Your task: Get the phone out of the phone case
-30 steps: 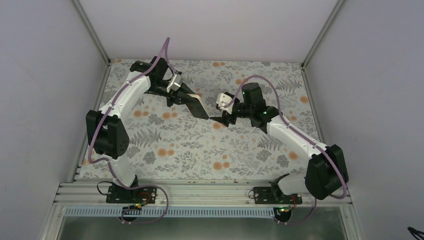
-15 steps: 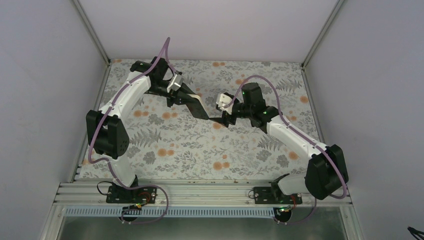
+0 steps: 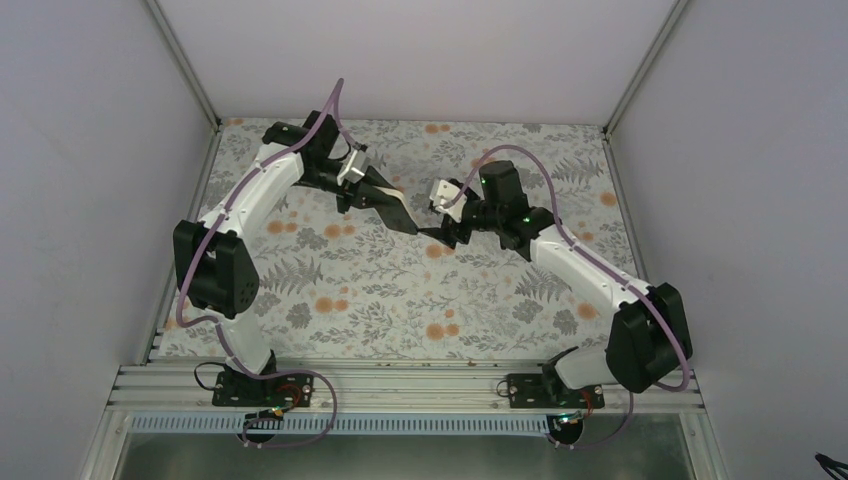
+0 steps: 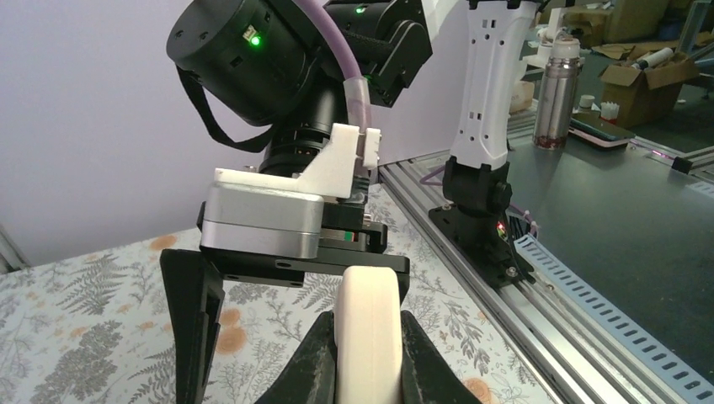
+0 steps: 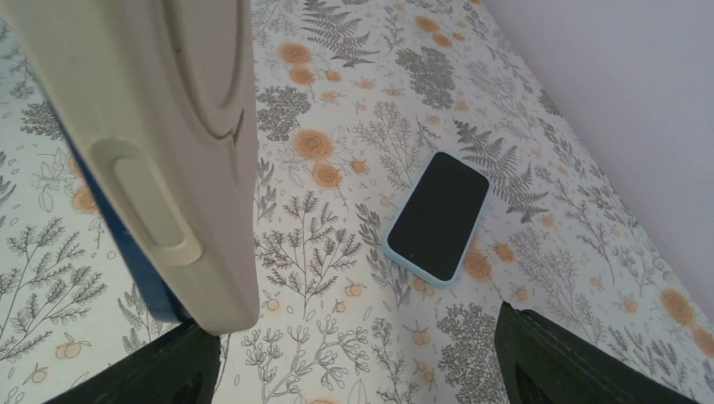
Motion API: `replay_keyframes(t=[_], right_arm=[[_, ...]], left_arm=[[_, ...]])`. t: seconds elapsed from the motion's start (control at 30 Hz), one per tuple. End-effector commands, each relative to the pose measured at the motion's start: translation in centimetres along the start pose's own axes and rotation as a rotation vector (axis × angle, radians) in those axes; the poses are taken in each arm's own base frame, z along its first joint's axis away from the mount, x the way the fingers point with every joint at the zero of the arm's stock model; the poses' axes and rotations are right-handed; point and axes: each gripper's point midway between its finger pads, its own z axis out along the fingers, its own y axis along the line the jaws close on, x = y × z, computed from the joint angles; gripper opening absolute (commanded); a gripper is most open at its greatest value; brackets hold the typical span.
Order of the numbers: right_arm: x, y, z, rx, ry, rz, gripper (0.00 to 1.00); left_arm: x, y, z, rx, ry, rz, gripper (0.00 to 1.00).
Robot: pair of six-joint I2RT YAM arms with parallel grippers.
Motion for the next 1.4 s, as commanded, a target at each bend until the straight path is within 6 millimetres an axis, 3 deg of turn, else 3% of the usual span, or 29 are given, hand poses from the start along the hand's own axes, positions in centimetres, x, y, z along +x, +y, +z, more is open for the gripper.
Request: replay_keyframes(t=[0.0, 0.37, 0.67, 0.77, 0.83, 1.03, 1.07, 1.13, 1.27, 1.37], right_arm=[[-6.6, -4.4, -1.5, 0.150, -0.156, -0.058, 0.84], [-11.3, -4.1, -2.1, 0.066, -0.270, -0.039, 0.85], [-16.7, 0.2, -3.9, -0.165, -0.418, -0.075, 0.85], [-17.6, 0.7, -4.1, -0.178, -0.429, -0.075, 0.82], [-17.3, 1.1, -3.7, -0.200, -0.427, -0.064, 0.74], [-16.0, 2.4, -2.1, -0.279, -0.372, -0.026, 0.06], [-15.7, 2.4, -2.2, -0.273, -0.362, -0.020, 0.04], [-14.7, 2.2, -2.2, -0.262, -0.329, -0.004, 0.04], [-12.0, 0.2, -4.3, -0.203, -0.291, 0.045, 0.04], [-9.1, -1.9, -6.4, -0.160, -0.261, 0.093, 0.04]], left_arm=[[-6.0, -1.7, 0.4, 0.075, -0.333, -0.067, 0.02], [-5.4, -1.1, 0.8, 0.089, -0.335, -0.100, 0.02], [-3.8, 0.4, 0.8, 0.071, -0.332, -0.115, 0.02], [-3.4, 1.0, 0.4, 0.057, -0.332, -0.115, 0.02], [-3.4, 1.2, 0.4, 0.057, -0.333, -0.113, 0.02], [-3.3, 2.4, -0.8, 0.022, -0.320, -0.086, 0.03], [-3.5, 2.5, -1.2, 0.010, -0.298, -0.066, 0.07], [-3.5, 2.7, -1.7, -0.013, -0.230, -0.022, 0.34], [-4.2, 3.2, -4.0, -0.083, -0.162, 0.039, 0.98], [-4.8, 3.8, -5.8, -0.144, -0.078, 0.109, 1.00]])
